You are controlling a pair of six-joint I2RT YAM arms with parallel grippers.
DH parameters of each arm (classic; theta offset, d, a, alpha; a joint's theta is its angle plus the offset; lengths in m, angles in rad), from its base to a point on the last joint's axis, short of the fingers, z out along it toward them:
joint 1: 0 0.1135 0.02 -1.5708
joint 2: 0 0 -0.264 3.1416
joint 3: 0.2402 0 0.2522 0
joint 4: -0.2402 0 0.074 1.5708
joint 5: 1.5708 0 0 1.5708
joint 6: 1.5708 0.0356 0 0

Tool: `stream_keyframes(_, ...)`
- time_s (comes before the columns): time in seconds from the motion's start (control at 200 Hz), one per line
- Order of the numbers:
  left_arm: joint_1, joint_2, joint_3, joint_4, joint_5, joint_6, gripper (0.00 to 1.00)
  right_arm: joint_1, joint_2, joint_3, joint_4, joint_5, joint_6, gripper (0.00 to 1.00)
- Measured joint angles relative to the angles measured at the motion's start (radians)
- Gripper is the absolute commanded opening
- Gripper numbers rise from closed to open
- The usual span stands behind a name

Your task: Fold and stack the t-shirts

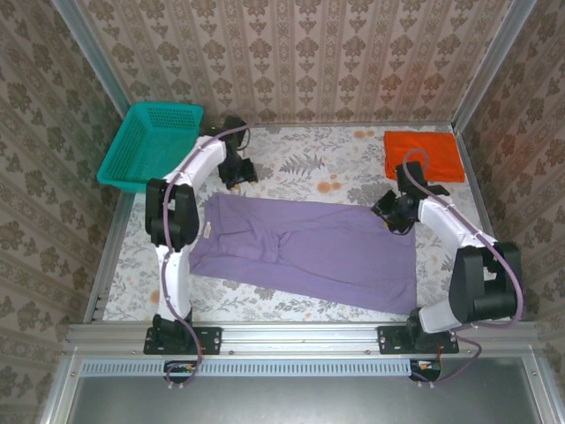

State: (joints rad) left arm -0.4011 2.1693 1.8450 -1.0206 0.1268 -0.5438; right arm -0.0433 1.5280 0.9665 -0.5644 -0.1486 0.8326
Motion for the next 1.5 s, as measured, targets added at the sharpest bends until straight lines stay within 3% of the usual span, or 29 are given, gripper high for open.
stream_keyframes(0.375, 0.023, 0.078, -0.047, -0.014, -0.106, -0.006, 0.42, -0.180, 0.163, -0.015, 0.058, -0.010, -0.009, 0.41)
stream_keyframes(0.79, -0.002, 0.463, 0.647, -0.138, -0.103, -0.017, 0.45, -0.297, 0.029, -0.146, 0.059, -0.036, 0.065, 0.49)
stream_keyframes(0.96, -0.003, 0.544, 0.776, -0.006, -0.042, -0.041, 0.48, -0.311, -0.042, -0.169, -0.022, -0.008, 0.060, 0.52)
stream_keyframes(1.075, -0.004, 0.574, 0.794, 0.159, 0.013, -0.058, 0.58, -0.307, -0.106, -0.194, -0.075, -0.007, 0.051, 0.52)
stream_keyframes(1.27, -0.020, 0.640, 0.878, 0.341, 0.073, -0.072, 0.83, -0.196, -0.219, -0.222, -0.164, 0.009, 0.010, 0.53)
stream_keyframes(1.5, -0.027, 0.489, 0.716, 0.349, 0.061, -0.066, 0.85, 0.141, -0.341, -0.201, -0.149, 0.005, -0.027, 0.52)
